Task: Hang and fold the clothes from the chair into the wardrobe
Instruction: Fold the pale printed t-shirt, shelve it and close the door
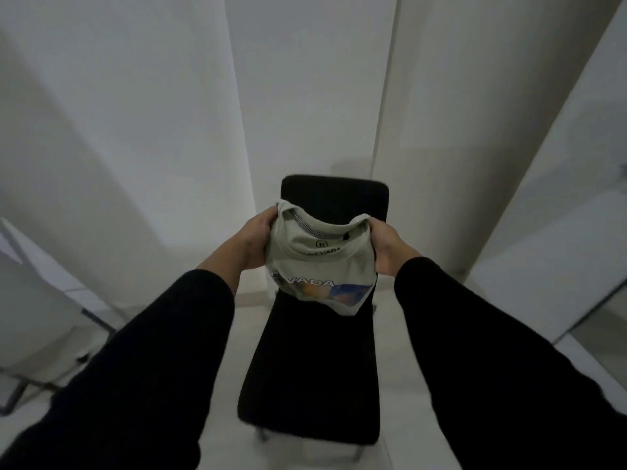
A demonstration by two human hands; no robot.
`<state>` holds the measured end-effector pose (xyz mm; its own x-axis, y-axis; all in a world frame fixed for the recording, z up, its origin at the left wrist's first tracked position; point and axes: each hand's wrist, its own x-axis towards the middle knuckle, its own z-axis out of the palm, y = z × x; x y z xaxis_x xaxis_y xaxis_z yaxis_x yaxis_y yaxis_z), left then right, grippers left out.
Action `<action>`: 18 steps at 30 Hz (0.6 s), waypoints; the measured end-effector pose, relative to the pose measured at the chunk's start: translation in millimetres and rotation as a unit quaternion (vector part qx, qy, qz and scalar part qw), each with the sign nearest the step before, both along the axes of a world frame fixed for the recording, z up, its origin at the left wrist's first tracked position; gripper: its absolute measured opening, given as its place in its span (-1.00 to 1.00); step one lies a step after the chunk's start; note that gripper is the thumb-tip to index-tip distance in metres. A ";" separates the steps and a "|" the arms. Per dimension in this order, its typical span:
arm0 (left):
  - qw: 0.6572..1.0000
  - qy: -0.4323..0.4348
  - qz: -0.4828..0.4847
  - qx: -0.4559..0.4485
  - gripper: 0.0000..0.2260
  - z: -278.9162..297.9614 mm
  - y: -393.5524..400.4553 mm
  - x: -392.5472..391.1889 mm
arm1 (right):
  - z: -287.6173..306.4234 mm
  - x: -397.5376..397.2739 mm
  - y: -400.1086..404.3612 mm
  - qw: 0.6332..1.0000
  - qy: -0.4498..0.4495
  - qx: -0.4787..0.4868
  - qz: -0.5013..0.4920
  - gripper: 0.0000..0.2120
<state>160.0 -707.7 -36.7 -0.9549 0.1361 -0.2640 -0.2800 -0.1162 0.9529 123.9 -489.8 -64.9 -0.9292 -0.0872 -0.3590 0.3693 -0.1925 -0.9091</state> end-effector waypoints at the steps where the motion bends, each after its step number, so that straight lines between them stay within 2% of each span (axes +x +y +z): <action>1: 0.999 -0.035 -0.009 -0.007 -0.64 -22.3 -0.6 20.1 | -26.1 21.1 -2.0 0.999 -0.033 0.004 -0.001 -0.76; 4: 0.991 -0.132 -0.018 -0.011 -0.64 -97.0 -6.4 81.7 | -106.4 88.9 -6.7 0.991 -0.130 0.005 -0.001 -0.75; 9: 0.967 -0.254 0.028 0.010 -0.63 -203.7 -17.8 176.9 | -213.5 184.6 -10.1 0.971 -0.236 0.029 0.014 -0.59; 13: 0.951 -0.305 0.039 -0.024 -0.68 -227.1 -9.6 203.4 | -245.4 218.2 -7.6 0.960 -0.277 0.039 0.018 -0.65; 18: 0.950 -0.289 0.106 -0.056 -0.72 -235.4 7.0 166.5 | -259.3 192.6 0.3 0.957 -0.284 0.055 0.004 -0.62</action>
<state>326.5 -700.7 -272.1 -0.6487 -0.1039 -0.7539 -0.7418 -0.1351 0.6569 316.5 -489.5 -324.3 -0.5803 -0.0260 -0.8140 0.8114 -0.1034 -0.5752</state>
